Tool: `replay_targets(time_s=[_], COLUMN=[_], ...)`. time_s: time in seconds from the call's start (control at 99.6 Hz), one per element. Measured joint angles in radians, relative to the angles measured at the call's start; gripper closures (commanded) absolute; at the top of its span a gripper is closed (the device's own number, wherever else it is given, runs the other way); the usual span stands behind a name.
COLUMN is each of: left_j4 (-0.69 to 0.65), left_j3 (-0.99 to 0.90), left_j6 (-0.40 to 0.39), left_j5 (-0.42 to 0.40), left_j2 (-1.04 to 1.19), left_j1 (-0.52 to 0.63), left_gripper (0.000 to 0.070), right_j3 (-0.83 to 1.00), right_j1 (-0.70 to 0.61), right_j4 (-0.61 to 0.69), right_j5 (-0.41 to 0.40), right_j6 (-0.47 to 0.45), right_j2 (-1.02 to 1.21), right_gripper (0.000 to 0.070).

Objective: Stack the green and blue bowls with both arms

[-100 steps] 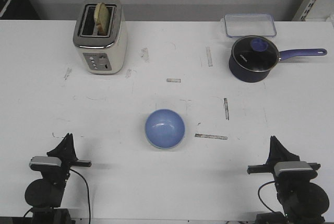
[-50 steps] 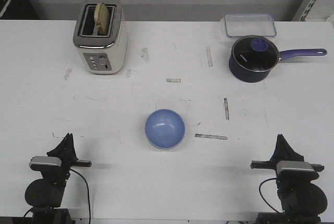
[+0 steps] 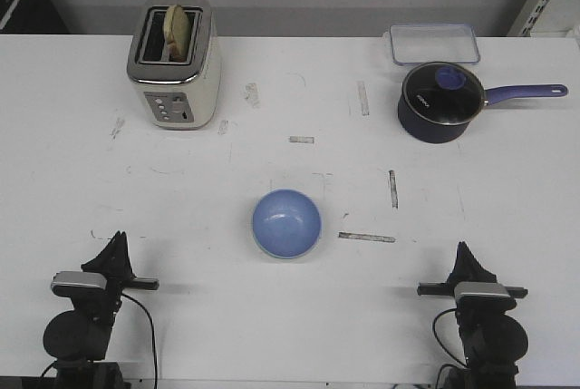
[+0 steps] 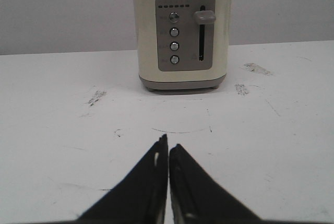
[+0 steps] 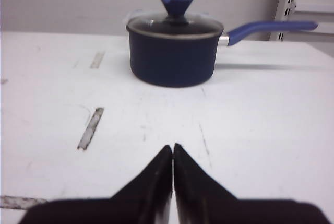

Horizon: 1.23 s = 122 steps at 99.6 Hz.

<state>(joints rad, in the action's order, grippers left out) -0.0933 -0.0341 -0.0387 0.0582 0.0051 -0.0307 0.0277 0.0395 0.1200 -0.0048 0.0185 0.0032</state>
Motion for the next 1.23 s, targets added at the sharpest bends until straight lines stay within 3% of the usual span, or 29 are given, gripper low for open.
replay_targets(time_s=[1.225], left_j4=[-0.001], left_j3=[0.0], left_j6=[0.0], left_j5=[0.0], left_j2=[0.0], left_j1=[0.0], left_gripper=[0.0698], right_j3=[-0.013], right_j1=[0.0], right_j4=[-0.058], right_j5=[0.002], right_j6=[-0.008], right_j2=[-0.002], right_gripper=[0.07])
